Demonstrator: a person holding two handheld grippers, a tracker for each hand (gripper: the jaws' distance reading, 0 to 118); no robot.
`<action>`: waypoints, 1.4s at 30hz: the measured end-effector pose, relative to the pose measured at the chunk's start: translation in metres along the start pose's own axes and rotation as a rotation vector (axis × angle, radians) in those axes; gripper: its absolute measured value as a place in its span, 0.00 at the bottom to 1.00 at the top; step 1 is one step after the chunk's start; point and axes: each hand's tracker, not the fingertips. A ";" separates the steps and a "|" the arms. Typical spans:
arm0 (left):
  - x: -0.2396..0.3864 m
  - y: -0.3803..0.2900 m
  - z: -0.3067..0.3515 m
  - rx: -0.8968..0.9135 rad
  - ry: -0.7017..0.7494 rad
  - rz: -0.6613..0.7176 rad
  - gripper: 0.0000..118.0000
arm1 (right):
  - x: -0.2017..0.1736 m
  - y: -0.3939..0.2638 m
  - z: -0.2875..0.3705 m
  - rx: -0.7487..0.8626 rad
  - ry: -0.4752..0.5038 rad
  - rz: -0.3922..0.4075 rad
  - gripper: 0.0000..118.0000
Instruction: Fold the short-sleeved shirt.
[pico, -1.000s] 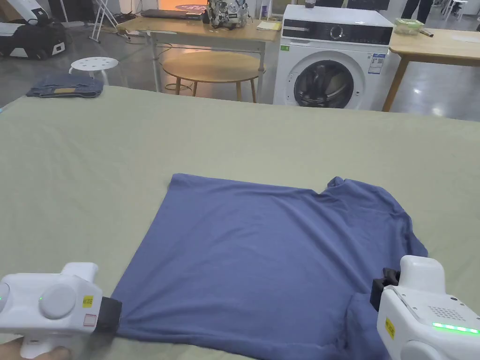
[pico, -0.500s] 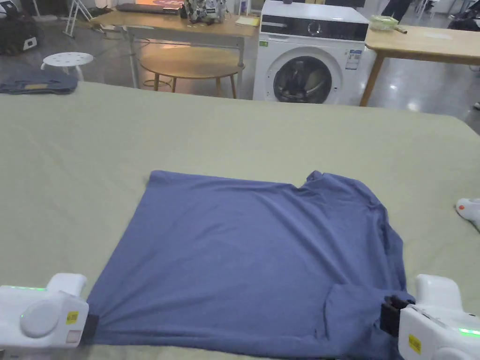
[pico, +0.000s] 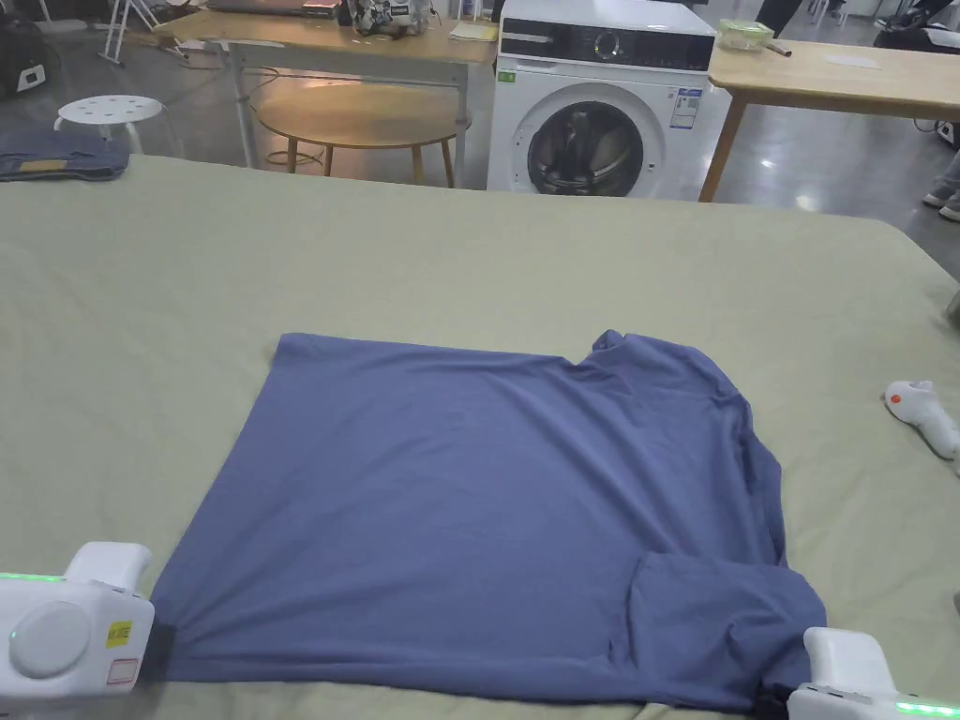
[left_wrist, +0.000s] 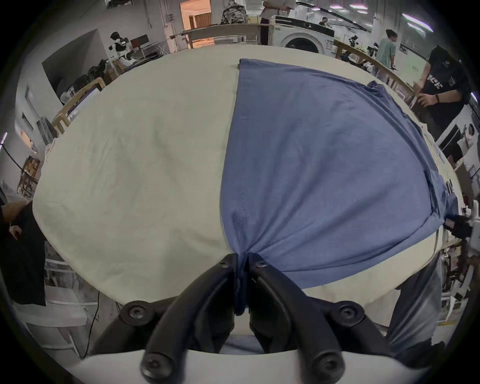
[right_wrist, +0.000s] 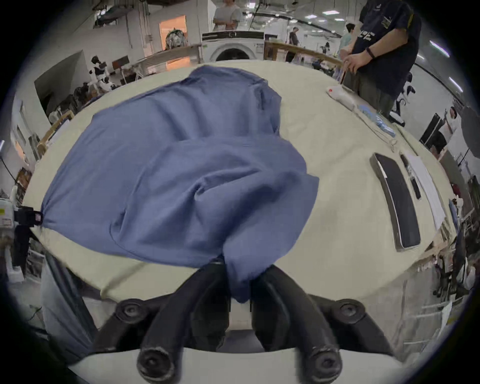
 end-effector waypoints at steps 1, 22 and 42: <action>-0.001 0.001 0.001 0.003 -0.005 0.003 0.02 | 0.001 0.001 0.002 0.007 0.018 -0.003 0.08; -0.008 0.126 0.025 0.303 -0.090 0.092 0.02 | 0.002 0.130 0.032 0.237 0.033 -0.008 0.07; 0.014 0.209 -0.093 0.111 -0.048 0.098 0.09 | -0.003 0.220 -0.113 0.077 -0.016 0.019 0.23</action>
